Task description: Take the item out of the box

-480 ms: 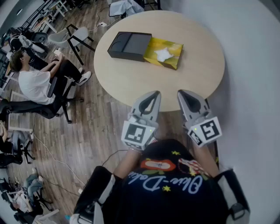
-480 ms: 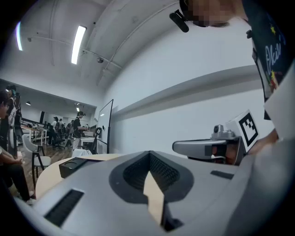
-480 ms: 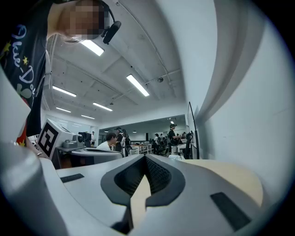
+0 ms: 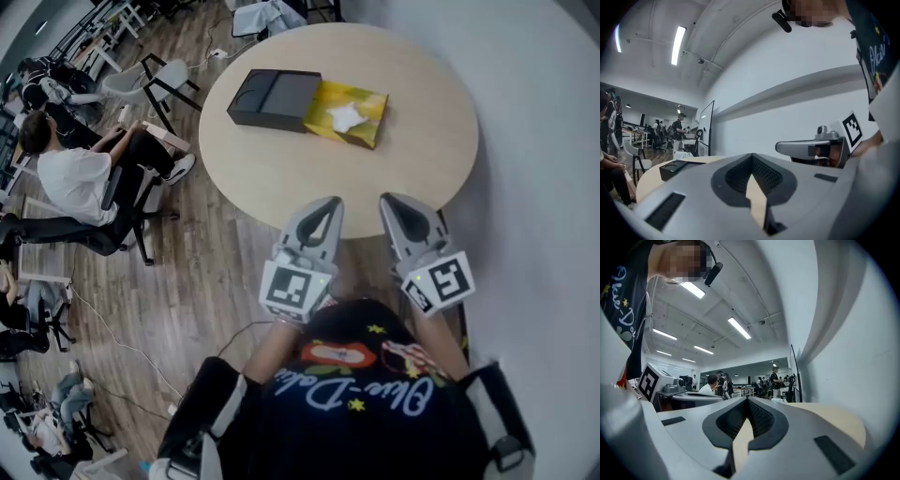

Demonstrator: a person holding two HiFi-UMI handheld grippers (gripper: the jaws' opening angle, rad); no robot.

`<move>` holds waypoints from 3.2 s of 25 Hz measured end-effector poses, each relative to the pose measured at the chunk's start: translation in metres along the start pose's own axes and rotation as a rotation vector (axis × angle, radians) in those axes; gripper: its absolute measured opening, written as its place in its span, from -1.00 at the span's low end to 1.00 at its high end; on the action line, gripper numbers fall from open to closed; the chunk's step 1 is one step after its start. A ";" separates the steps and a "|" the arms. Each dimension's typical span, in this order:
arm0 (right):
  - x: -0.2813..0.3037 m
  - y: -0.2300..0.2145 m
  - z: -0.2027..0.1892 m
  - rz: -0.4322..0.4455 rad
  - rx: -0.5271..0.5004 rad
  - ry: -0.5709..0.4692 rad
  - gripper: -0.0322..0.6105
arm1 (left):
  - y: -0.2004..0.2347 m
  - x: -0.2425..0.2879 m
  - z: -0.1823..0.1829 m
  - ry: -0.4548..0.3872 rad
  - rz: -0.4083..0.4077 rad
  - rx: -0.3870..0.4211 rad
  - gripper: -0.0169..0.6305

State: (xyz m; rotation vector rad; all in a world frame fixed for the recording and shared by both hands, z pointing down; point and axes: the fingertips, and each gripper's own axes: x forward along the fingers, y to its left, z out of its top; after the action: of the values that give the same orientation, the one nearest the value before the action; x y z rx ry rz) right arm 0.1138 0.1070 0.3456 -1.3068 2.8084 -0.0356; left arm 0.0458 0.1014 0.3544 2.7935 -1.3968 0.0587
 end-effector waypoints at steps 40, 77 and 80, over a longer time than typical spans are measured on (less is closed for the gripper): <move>0.073 -0.066 -0.017 0.022 -0.006 0.025 -0.90 | 0.068 0.087 -0.014 0.042 -0.024 0.007 -0.96; 0.216 -0.130 -0.068 -0.133 -0.042 0.270 -0.90 | 0.221 0.156 -0.044 0.110 -0.099 -0.051 -0.96; 0.224 -0.141 -0.069 -0.115 -0.044 0.302 -0.87 | 0.225 0.160 -0.043 0.123 -0.080 -0.037 -0.96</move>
State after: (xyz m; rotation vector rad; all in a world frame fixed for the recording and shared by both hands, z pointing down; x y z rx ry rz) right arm 0.0740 -0.1545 0.4133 -1.5955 2.9860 -0.1926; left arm -0.0390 -0.1600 0.4035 2.7603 -1.2452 0.1975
